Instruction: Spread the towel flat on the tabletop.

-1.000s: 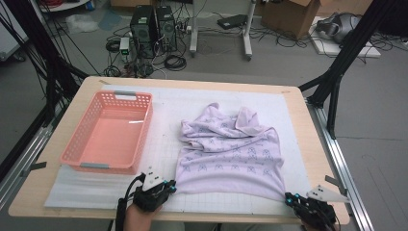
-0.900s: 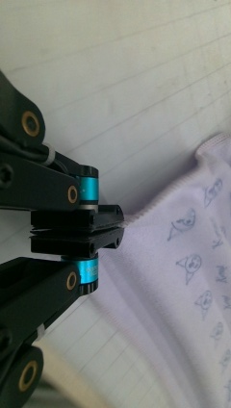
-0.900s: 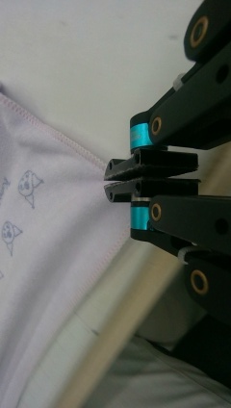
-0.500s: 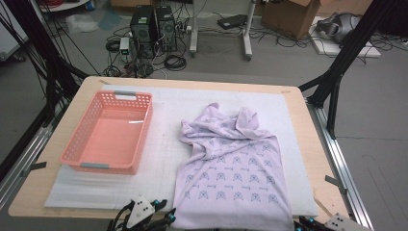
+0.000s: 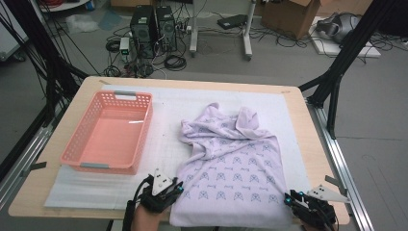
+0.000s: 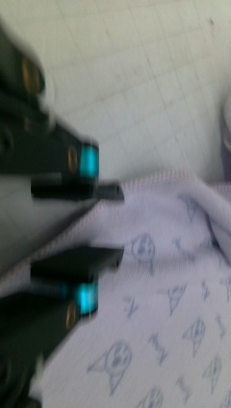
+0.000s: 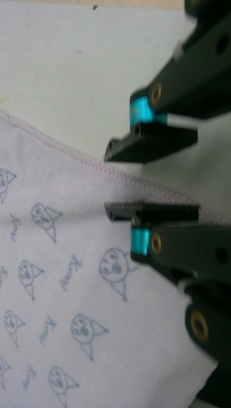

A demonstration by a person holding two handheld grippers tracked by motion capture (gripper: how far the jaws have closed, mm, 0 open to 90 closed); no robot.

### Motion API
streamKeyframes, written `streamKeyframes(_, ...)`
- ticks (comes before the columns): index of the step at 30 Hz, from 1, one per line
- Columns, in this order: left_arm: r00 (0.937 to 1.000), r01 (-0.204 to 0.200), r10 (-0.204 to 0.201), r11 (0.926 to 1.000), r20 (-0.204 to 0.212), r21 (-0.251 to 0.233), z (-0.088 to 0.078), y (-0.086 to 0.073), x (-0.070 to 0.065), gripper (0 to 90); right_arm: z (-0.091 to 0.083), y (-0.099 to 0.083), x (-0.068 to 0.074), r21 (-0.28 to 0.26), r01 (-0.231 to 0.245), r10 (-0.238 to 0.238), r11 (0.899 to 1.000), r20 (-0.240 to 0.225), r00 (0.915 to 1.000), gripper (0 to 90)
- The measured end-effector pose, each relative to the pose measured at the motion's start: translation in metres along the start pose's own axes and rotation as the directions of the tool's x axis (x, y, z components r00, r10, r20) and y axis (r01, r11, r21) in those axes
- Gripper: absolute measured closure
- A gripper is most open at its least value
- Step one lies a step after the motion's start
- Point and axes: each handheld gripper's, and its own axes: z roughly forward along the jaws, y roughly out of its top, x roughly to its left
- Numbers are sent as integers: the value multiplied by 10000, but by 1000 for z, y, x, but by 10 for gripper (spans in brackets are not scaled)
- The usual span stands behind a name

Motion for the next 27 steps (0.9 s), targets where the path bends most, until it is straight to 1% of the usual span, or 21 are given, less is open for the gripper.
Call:
streamKeyframes(1,10000,-92,92,9999,-2,95,-3,0,-1,872,-2,-1,-1,62,-10,12,10000,-370,9993,862)
streamKeyframes(2,10000,-16,15,9999,83,160,-8,-2,0,875,-4,-1,0,142,17,-12,9999,-350,9994,870)
streamKeyframes(3,9999,32,-34,9999,134,134,-12,-6,0,877,-7,-3,1,226,158,-149,9996,-415,9990,875)
streamKeyframes(4,9998,45,-47,9999,185,119,-17,-9,1,878,-11,-4,3,343,205,-187,9992,-506,9985,876)
streamKeyframes(6,9983,310,-312,9995,487,59,-31,-20,1,878,-18,-10,5,418,362,-334,9985,-669,9972,876)
streamKeyframes(7,9976,351,-358,9993,585,132,-36,-22,0,878,-25,-16,6,455,267,-229,9986,-814,9964,877)
streamKeyframes(8,9968,249,-264,9995,751,202,-43,-26,-2,878,-30,-20,6,495,207,-162,9986,-903,9958,877)
streamKeyframes(9,9961,202,-219,9996,855,198,-47,-28,-4,878,-36,-25,6,568,81,-20,9984,-1056,9944,877)
streamKeyframes(10,9945,191,-213,9996,1025,223,-51,-31,-5,877,-39,-28,7,579,5,63,9983,-1170,9931,877)
streamKeyframes(11,9942,205,-222,9996,1048,180,-51,-32,-6,867,-43,-31,8,545,50,19,9985,-1242,9923,875)
streamKeyframes(12,9950,228,-235,9997,972,77,-51,-32,-5,835,-44,-32,9,574,58,16,9983,-1289,9917,857)
streamKeyframes(13,9955,359,-356,9994,878,-19,-49,-30,-3,737,-44,-31,10,446,112,-49,9989,-1375,9905,825)
streamKeyframes(14,9952,583,-567,9981,795,-188,-47,-27,1,622,-43,-29,11,313,64,-22,9995,-1314,9913,758)
streamKeyframes(15,9946,807,-776,9958,694,-431,-45,-24,4,535,-42,-26,11,126,0,15,9999,-1238,9923,700)
streamKeyframes(16,9934,916,-867,9937,751,-647,-43,-21,9,511,-40,-22,11,-60,-78,71,10000,-1131,9936,653)
streamKeyframes(18,9948,827,-780,9939,655,-727,-35,-14,17,512,-34,-15,10,-337,4,-31,9994,-790,9969,564)
streamKeyframes(19,9951,826,-783,9940,612,-716,-32,-11,20,512,-30,-10,9,-389,34,-54,9992,-501,9987,524)
streamKeyframes(21,9941,1005,-972,9926,487,-686,-23,-5,28,504,-21,-6,7,-388,10,-23,9992,-335,9994,525)
streamKeyframes(23,9929,1104,-1073,9918,513,-640,-13,1,35,504,-10,-1,4,-272,128,-130,9995,-85,9999,538)
streamKeyframes(25,9934,1078,-1049,9921,469,-643,-6,6,39,508,2,6,0,-119,75,-76,9999,-65,9999,536)
streamKeyframes(27,9938,1069,-1044,9920,394,-667,0,11,42,530,11,13,-4,-167,-120,118,9998,-86,9999,518)
